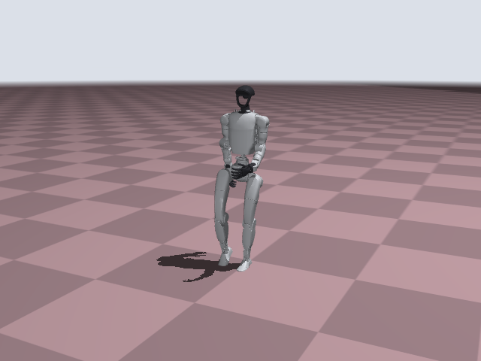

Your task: Walk run

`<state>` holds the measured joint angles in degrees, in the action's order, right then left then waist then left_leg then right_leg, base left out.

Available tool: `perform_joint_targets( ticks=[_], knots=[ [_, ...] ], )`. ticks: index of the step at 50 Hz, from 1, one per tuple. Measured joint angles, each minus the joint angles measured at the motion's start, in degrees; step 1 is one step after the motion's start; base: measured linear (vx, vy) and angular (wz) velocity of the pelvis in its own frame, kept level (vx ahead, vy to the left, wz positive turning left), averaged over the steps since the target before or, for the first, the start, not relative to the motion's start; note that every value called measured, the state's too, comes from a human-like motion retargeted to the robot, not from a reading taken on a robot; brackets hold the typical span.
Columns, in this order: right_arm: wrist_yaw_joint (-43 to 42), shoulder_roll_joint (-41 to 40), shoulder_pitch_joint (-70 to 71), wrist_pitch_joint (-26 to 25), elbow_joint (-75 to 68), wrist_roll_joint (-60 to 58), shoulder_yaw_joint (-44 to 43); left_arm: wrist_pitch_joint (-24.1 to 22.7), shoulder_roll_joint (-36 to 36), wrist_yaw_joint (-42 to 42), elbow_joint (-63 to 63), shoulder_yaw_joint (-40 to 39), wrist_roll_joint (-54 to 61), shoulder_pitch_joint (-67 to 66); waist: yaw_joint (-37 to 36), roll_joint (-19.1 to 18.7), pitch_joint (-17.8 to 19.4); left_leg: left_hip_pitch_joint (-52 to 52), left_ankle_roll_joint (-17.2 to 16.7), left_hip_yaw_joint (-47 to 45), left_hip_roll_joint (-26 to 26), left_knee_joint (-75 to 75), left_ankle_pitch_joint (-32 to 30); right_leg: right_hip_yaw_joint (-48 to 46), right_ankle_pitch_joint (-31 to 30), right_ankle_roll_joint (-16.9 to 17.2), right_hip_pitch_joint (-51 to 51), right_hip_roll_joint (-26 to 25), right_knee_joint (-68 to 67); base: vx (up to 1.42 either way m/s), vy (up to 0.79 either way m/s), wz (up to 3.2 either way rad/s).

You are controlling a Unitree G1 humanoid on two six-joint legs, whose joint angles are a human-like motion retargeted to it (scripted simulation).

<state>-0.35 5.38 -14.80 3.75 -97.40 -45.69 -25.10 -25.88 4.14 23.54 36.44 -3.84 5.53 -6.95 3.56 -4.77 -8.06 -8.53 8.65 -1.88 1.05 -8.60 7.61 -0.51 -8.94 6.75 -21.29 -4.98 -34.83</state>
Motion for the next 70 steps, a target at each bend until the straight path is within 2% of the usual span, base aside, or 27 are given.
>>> perform_joint_targets(
  ticks=[3,5,8,10,12,14,15,18,20,22,25,28,35,38,40,41,43,45,47,49,51,57,60,65,67,68,70],
  knots=[
    [1.84,-4.15,-10.58,-2.17,0.0,-0.33,-2.62,-0.43,-0.64,1.77,-2.76,-0.23,0.1,1.61,3.45,0.88,1.34,5.92,-0.5,2.13,2.95,2.29,2.16,1.4,1.7,0.56,-3.23,7.35,15.26,1.05,-0.29,1.0],
    [3.1,-6.84,-16.35,-3.46,0.0,-0.68,-4.67,-0.25,-1.57,2.66,-4.24,-0.5,0.75,2.64,5.7,1.65,2.49,10.01,-1.45,3.04,3.73,3.13,3.88,0.51,3.9,-2.38,-5.41,11.56,24.4,0.86,-0.39,0.85],
    [4.77,-9.53,-22.46,-4.41,0.0,-0.64,-7.01,0.05,-3.08,3.11,-5.16,-1.28,1.66,3.39,5.38,1.76,2.94,14.53,-4.64,1.28,1.92,3.59,5.24,6.64,7.8,-1.35,-6.73,11.09,38.21,1.07,-0.58,0.01],
    [5.85,-10.41,-25.12,-5.08,0.0,0.88,-7.71,-0.11,-3.1,2.96,-4.85,-1.57,1.41,2.66,5.43,1.94,2.99,17.22,-7.26,1.32,1.32,2.22,4.47,1.37,8.54,0.59,-7.4,12.26,38.02,1.01,-0.52,0.02],
    [6.51,-10.19,-25.14,-6.45,0.0,2.65,-7.95,-0.24,-2.44,2.4,-3.88,-2.52,0.86,1.23,6.34,2.2,1.69,17.99,-10.39,1.62,0.93,-0.05,-0.19,3.98,7.19,-1.45,-7.66,10.97,32.42,1.16,-0.6,0.51],
    [5.83,-9.45,-23.52,-6.8,0.0,3.68,-8.84,-0.32,-1.43,1.7,-2.64,-2.83,0.84,-0.96,8.48,2.16,0.48,17.93,-13.71,1.99,-0.36,-4.48,-10.11,-0.94,2.0,-0.17,-7.05,12.12,28.45,1.04,-0.53,0.93],
    [5.26,-8.9,-22.25,-6.38,0.0,4.08,-9.16,-0.33,-0.86,1.67,-1.86,-3.19,0.93,-2.11,9.39,1.63,0.01,17.27,-15.38,2.63,-1.45,-7.64,-16.86,6.17,1.97,-2.17,-6.19,9.61,27.0,1.11,-0.58,0.75],
    [4.52,-5.93,-14.07,-4.1,0.0,6.82,-8.43,0.04,1.19,1.23,0.14,-2.76,1.48,-4.98,9.85,0.58,0.55,9.92,-22.0,3.7,-3.27,-26.88,-32.02,3.81,5.43,-6.93,-3.19,8.55,22.8,1.06,-0.56,0.44],
    [4.82,-3.37,-6.08,-3.05,0.0,7.79,-7.65,0.3,1.62,1.09,1.3,-3.07,1.82,-5.25,10.53,0.21,1.77,3.19,-20.69,2.65,-6.45,-42.15,-37.61,0.5,7.14,-8.53,0.78,7.43,23.26,0.86,-0.53,0.37],
    [5.1,-0.91,2.1,-1.83,2.38,7.97,-6.51,0.34,2.23,1.58,2.23,-3.88,1.19,-5.26,10.02,2.42,1.19,-1.88,-13.87,-3.47,-7.88,-46.05,-32.78,-2.03,7.52,-9.34,3.74,8.78,25.12,0.81,-0.52,0.16],
    [4.24,2.19,12.78,1.32,10.58,6.25,-4.13,0.0,3.04,1.66,2.32,-5.1,0.26,-5.85,8.13,3.65,2.0,-9.4,-10.15,-7.61,-7.69,-48.61,-22.82,1.51,7.36,-10.53,8.07,6.03,28.22,0.64,-0.32,-0.54],
    [4.98,6.09,22.19,7.46,17.5,4.33,-0.89,-0.67,2.95,1.79,0.97,-5.37,-0.22,-7.41,2.72,6.64,2.58,-16.96,-8.88,-7.93,-0.35,-42.21,-14.55,0.61,6.82,-10.81,12.59,6.83,31.25,0.74,-0.3,-1.41],
    [9.83,14.25,37.93,15.82,27.15,9.53,4.82,0.64,1.65,1.65,-0.79,-5.02,-2.34,-7.07,-5.34,5.04,3.66,-21.4,-1.16,-9.91,3.49,-6.84,-7.96,-0.41,12.31,-14.55,21.8,-0.54,32.97,0.81,-0.23,-0.47],
    [9.59,15.2,40.02,17.18,29.48,11.67,5.42,0.84,2.21,0.09,-1.77,-5.29,-3.19,-6.79,-5.34,4.23,3.69,-18.54,-4.08,-22.26,2.22,2.12,-3.69,-1.94,14.69,-15.42,24.93,-3.7,31.16,0.92,-0.2,0.51],
    [8.98,15.09,39.94,17.53,30.2,11.67,4.92,0.77,3.09,-0.09,-2.04,-5.69,-3.76,-6.96,-5.5,5.31,2.81,-16.08,5.2,-29.49,2.49,3.12,-6.18,-4.67,13.29,-13.76,25.73,-3.23,28.96,0.91,-0.32,0.32],
    [8.62,14.39,39.46,17.42,30.26,10.76,4.4,0.8,3.37,0.16,-1.85,-6.47,-3.82,-7.02,-7.0,6.64,2.59,-14.34,5.89,-31.24,1.01,1.73,-7.06,-4.4,11.0,-12.81,26.68,-3.22,27.49,1.22,-0.63,-0.62],
    [7.54,12.29,37.91,17.14,29.44,7.65,3.03,0.72,3.88,0.47,-1.15,-8.0,-3.57,-7.59,-8.86,8.59,1.89,-13.64,6.35,-27.18,0.37,-0.24,-5.13,-6.41,2.82,-8.5,27.4,-2.93,23.16,1.17,-0.61,-0.88],
    [4.54,9.42,35.87,16.72,26.45,2.16,0.85,1.15,4.15,0.76,0.68,-9.6,-2.04,-7.26,-9.27,8.91,1.58,-18.25,6.35,-14.1,1.65,-6.02,-1.69,-8.93,-8.23,-0.08,25.41,-1.97,15.93,0.78,-0.01,-0.18],
    [-0.44,7.25,33.53,15.3,21.72,-0.44,1.26,2.61,3.89,0.44,2.12,-10.44,-0.51,-6.03,-8.73,7.07,1.99,-16.85,6.35,-14.35,-0.72,-8.21,-0.45,-3.47,-14.31,8.04,21.77,-6.0,6.41,0.8,0.04,0.54],
    [-4.29,6.91,30.59,13.04,15.19,-3.35,1.04,2.86,3.72,-0.24,3.25,-9.92,0.15,-5.17,-7.87,3.86,1.24,-12.1,6.35,-16.68,-2.71,-6.49,0.72,0.22,-15.2,8.22,17.55,-11.6,-1.39,0.83,0.06,1.43],
    [-4.76,7.69,26.44,9.08,9.33,-5.98,0.35,2.78,4.07,-0.59,3.78,-8.9,0.5,-4.47,-7.14,1.33,0.99,-8.42,6.35,-12.91,-1.04,-4.0,1.22,5.16,-9.97,7.98,13.73,-13.39,-6.57,0.76,0.4,1.79],
    [-3.06,4.61,8.68,1.78,0.0,-4.13,-4.3,1.34,2.9,1.64,0.86,-5.07,-1.18,-2.83,-3.19,-3.08,-0.24,-3.8,6.35,-0.13,2.93,-1.62,1.05,1.96,2.38,-4.14,4.02,-0.64,-2.46,0.71,0.19,2.3],
    [-0.59,-0.52,-0.54,1.59,0.0,2.53,-3.86,0.14,1.32,2.28,-1.1,-4.09,-4.5,-1.08,-2.17,-2.26,-0.48,-2.52,6.35,5.86,6.28,-2.4,1.74,5.61,4.02,-6.37,1.94,2.98,9.45,0.55,-0.06,2.61],
    [4.13,-8.15,-8.7,4.25,0.0,4.59,-2.94,-1.3,0.72,0.62,-3.01,-2.8,-6.53,-0.46,-2.43,0.55,1.98,1.37,6.35,13.42,12.81,-4.4,1.92,29.78,7.8,-5.69,1.72,4.32,27.88,0.47,-0.06,2.12],
    [7.93,-8.74,-9.38,5.15,0.0,2.22,-1.91,-1.48,1.13,-0.14,-2.74,-2.71,-5.59,-1.15,-2.05,1.04,3.9,3.98,5.98,14.71,13.82,-6.09,2.23,38.01,9.05,3.1,4.09,4.38,33.32,0.63,-0.2,1.85],
    [9.6,-8.75,-9.46,5.07,0.0,1.4,-1.15,-1.43,1.03,-0.27,-2.22,-2.65,-4.9,-1.7,-0.87,0.52,5.26,6.26,4.86,16.78,12.58,-8.58,3.71,33.18,10.51,6.96,5.65,3.82,33.71,0.65,-0.29,2.1],
    [11.71,-7.55,-8.79,4.35,0.0,0.35,0.76,-1.25,1.65,-0.24,-1.19,-3.03,-3.01,-2.72,0.26,1.32,6.47,7.66,4.57,17.31,14.61,-11.2,2.53,27.88,5.59,8.25,6.37,6.4,32.58,0.54,-0.11,1.7]
  ],
)
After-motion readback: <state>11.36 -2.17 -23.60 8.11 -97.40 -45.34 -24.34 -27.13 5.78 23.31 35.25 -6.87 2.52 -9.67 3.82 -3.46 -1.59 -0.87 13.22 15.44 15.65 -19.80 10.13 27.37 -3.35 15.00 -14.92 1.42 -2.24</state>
